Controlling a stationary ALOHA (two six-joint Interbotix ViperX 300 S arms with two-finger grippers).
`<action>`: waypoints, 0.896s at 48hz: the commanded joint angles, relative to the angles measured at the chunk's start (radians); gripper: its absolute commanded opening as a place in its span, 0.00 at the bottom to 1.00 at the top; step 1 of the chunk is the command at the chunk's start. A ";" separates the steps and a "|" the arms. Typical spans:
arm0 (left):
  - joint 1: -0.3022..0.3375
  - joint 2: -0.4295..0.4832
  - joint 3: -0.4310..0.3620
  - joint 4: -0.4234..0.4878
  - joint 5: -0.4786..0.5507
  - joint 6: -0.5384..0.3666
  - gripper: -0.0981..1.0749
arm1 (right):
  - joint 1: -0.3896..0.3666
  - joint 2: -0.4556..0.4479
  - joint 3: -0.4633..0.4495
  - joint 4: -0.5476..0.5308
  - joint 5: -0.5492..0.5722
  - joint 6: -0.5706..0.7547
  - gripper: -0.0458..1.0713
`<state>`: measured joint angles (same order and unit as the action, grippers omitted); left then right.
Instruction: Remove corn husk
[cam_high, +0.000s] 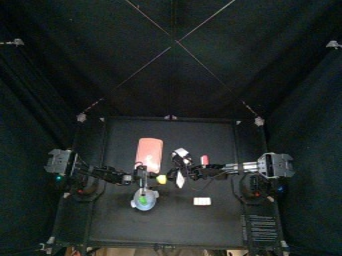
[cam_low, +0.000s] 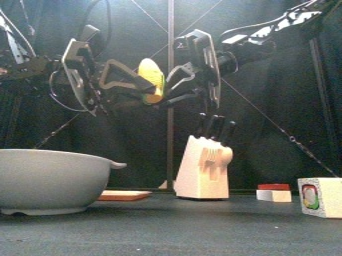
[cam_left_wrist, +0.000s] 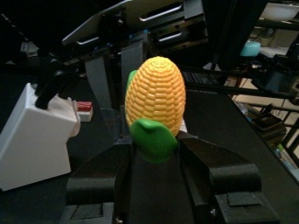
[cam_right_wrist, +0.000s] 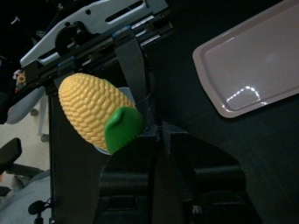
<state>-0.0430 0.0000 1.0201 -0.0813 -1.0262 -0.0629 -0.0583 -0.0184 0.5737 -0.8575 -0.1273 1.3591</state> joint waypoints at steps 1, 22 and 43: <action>0.009 -0.012 -0.038 -0.002 -0.011 0.005 0.58 | 0.006 -0.015 -0.031 0.002 0.000 0.000 0.55; 0.021 -0.057 0.012 0.003 -0.017 0.005 0.58 | -0.002 -0.086 0.031 -0.003 0.005 -0.008 0.55; 0.018 -0.103 0.058 0.083 -0.031 0.003 0.58 | -0.002 -0.170 0.074 -0.183 -0.043 -0.009 0.58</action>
<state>-0.0261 -0.0859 1.0876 -0.0291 -1.0446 -0.0614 -0.0583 -0.1457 0.6565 -1.0032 -0.1442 1.3514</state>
